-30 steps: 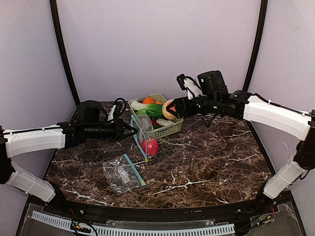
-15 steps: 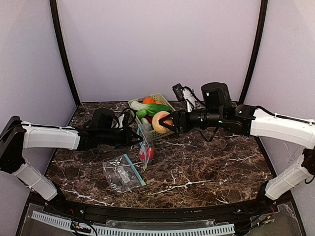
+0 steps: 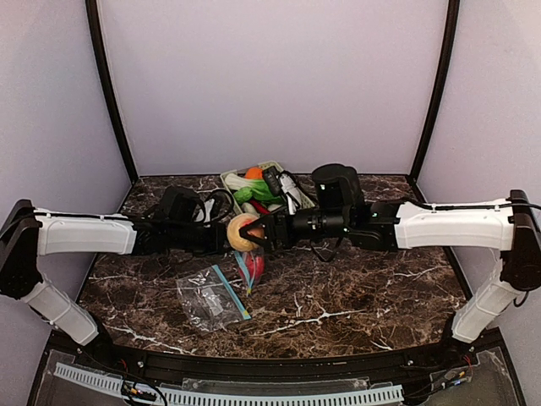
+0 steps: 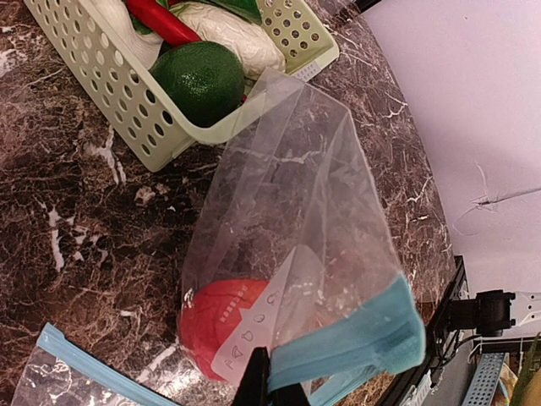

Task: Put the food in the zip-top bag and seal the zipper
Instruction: Place the fake fruit in the zipper food storage bag.

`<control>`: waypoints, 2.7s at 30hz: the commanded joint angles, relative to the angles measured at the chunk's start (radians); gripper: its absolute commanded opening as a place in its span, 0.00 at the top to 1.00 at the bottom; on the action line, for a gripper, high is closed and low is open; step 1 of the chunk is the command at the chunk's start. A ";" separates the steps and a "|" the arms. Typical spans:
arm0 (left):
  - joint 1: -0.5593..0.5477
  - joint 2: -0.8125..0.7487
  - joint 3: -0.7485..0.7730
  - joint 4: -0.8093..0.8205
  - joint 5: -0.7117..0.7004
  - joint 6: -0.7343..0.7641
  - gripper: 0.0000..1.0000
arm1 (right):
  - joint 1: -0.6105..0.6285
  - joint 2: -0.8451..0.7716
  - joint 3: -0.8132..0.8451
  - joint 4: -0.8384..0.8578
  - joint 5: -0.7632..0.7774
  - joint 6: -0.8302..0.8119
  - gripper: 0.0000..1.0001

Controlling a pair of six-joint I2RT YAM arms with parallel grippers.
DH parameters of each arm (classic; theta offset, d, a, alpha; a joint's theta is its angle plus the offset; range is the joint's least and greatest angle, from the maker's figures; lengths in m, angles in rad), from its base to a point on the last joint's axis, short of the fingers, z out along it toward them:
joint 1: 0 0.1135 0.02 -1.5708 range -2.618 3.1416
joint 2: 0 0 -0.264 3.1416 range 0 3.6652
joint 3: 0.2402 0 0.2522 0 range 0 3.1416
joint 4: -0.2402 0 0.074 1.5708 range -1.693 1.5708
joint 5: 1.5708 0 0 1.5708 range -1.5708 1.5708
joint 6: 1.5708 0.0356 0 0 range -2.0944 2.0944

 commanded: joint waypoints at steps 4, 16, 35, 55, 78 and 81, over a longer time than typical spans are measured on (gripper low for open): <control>-0.002 -0.069 0.026 -0.065 -0.039 0.053 0.99 | 0.020 0.061 -0.030 0.116 -0.039 0.046 0.52; -0.003 -0.087 0.034 -0.116 -0.048 0.073 0.99 | 0.025 0.170 -0.005 0.175 -0.058 0.064 0.54; -0.003 -0.109 0.050 -0.186 -0.067 0.115 0.99 | 0.025 0.264 0.068 0.074 0.224 0.042 0.57; -0.003 -0.126 0.078 -0.334 -0.033 0.188 0.99 | 0.025 0.440 0.294 -0.026 0.368 0.023 0.58; 0.069 -0.247 -0.070 -0.273 -0.043 0.123 0.99 | 0.025 0.439 0.342 -0.076 0.155 -0.002 0.14; 0.080 -0.253 -0.078 -0.271 -0.039 0.123 0.99 | 0.025 0.391 0.312 -0.070 0.140 -0.005 0.09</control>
